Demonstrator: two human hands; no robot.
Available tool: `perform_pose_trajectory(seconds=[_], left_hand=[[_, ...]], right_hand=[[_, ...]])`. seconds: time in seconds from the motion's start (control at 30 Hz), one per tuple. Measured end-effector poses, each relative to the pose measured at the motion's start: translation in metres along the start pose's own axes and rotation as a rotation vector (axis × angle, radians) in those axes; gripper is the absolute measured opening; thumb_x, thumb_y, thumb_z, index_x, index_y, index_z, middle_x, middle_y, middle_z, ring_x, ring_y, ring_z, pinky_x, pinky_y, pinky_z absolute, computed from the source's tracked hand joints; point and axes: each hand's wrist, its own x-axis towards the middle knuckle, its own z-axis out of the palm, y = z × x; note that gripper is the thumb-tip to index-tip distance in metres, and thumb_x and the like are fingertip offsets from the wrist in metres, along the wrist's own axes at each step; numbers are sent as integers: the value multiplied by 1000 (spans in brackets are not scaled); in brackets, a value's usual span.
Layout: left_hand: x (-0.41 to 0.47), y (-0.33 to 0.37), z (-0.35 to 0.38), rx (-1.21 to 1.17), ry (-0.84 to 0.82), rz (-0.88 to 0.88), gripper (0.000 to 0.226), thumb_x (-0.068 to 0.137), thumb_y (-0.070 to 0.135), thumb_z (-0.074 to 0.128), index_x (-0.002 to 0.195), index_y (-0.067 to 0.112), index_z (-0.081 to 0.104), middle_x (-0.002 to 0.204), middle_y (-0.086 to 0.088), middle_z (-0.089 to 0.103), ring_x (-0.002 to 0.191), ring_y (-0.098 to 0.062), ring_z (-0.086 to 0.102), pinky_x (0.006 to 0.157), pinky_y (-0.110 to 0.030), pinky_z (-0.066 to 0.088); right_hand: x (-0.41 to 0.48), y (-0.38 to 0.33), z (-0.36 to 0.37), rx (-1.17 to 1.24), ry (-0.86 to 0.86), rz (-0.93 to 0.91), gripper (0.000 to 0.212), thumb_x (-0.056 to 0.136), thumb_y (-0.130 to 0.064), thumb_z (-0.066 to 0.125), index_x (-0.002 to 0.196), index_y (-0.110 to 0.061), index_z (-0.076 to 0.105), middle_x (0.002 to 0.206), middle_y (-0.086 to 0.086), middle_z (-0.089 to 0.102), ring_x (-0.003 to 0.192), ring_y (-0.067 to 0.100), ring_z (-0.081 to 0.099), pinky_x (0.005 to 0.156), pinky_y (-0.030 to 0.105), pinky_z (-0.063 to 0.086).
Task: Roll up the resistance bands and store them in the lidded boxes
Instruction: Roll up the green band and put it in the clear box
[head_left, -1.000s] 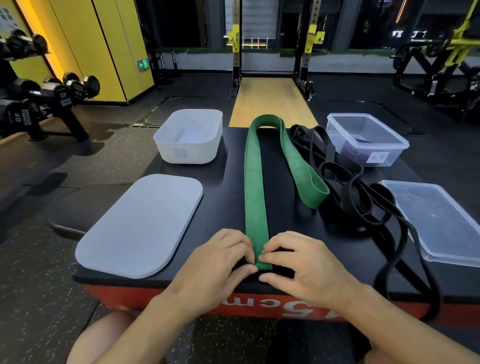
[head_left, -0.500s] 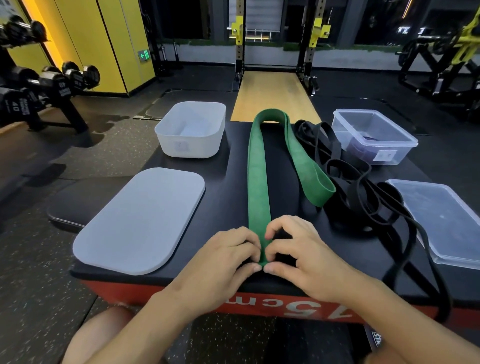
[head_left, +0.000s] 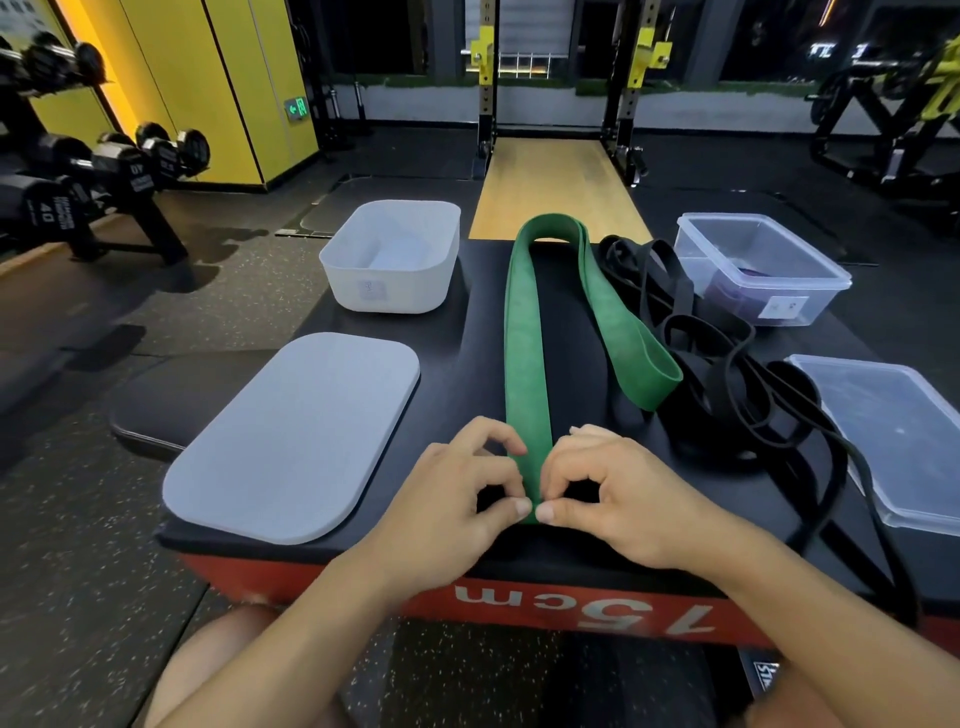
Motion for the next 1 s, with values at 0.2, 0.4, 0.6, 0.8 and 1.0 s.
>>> perform_pose_trajectory(seconds=[0.2, 0.4, 0.6, 0.8, 1.0], left_hand=[[15, 4, -7, -133, -112, -191, 18, 90, 32, 79, 74, 30, 71, 122, 28, 45, 111, 8, 51, 85, -15, 35], [19, 7, -6, -260, -64, -266, 19, 83, 15, 86, 85, 29, 72, 116, 18, 54, 98, 10, 61, 81, 0, 39], [21, 5, -4, -245, -62, -289, 16, 86, 20, 85, 78, 29, 75, 117, 23, 53, 102, 16, 53, 79, 5, 34], [18, 4, -1, -262, -50, -274, 20, 87, 20, 84, 75, 31, 73, 116, 24, 51, 106, 14, 53, 86, -3, 34], [16, 7, -3, -274, -19, -219, 18, 90, 15, 80, 86, 31, 72, 111, 20, 57, 99, 5, 62, 85, -3, 41]], right_hand=[[-1, -4, 0, 53, -53, 67, 19, 89, -38, 78, 78, -34, 63, 102, -15, 52, 106, 11, 51, 93, 40, 46], [3, -3, 0, 155, -20, 109, 23, 86, -31, 82, 91, -37, 61, 101, -14, 55, 104, 11, 54, 97, 38, 46], [-5, 3, 9, 90, 137, -20, 6, 86, -36, 82, 84, -34, 76, 99, -14, 62, 100, 15, 62, 87, 37, 50], [-12, 2, 14, -136, 148, -165, 22, 87, -49, 77, 92, -28, 73, 107, -20, 59, 103, 8, 58, 84, 31, 52], [-12, 1, 16, -115, 224, -122, 21, 90, -49, 71, 92, -29, 78, 104, -20, 53, 94, 11, 61, 78, 34, 54]])
